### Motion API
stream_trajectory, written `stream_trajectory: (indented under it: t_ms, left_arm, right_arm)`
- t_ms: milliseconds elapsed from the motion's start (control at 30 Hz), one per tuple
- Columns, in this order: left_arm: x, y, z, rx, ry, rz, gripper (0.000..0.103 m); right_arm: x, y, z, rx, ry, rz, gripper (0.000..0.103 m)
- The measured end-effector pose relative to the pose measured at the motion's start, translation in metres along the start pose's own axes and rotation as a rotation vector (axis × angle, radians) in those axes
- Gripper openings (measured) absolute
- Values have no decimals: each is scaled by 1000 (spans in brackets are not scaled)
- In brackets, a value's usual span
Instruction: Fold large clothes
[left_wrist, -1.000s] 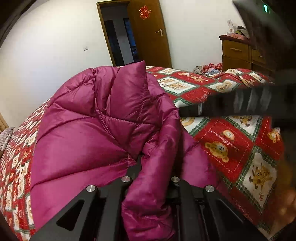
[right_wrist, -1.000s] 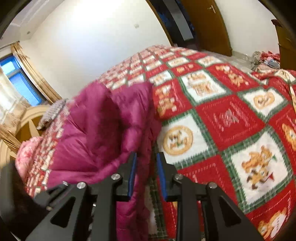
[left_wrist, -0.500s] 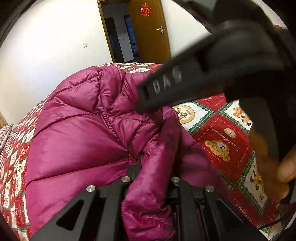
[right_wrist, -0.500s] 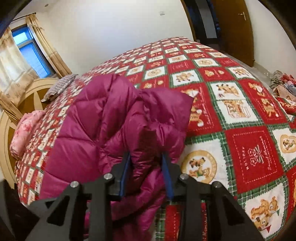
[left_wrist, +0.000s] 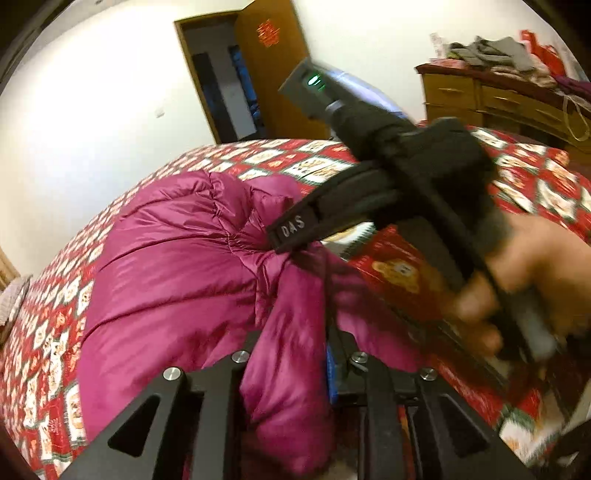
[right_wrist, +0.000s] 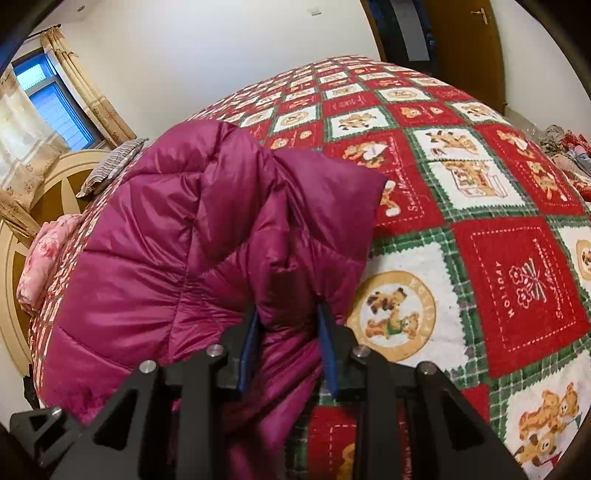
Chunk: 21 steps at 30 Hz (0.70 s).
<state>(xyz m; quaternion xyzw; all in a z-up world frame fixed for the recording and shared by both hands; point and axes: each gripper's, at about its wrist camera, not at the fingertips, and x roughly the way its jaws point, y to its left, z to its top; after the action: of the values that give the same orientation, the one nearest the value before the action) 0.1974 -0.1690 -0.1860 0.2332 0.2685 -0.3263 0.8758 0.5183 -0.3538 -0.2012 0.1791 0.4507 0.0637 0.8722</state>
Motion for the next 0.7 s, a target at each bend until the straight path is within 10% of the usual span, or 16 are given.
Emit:
stream_trajectory:
  t_ms: [267, 433, 700]
  left_arm:
    - [-25, 7, -8, 23, 34, -88, 21]
    - [-23, -13, -3, 51, -33, -42, 48]
    - [-49, -44, -11, 226, -170, -123, 56]
  right_arm:
    - [-3, 2, -5, -10, 0, 26, 31]
    - [-1, 2, 0, 6, 12, 28, 31]
    - [1, -10, 9, -44, 69, 85, 32]
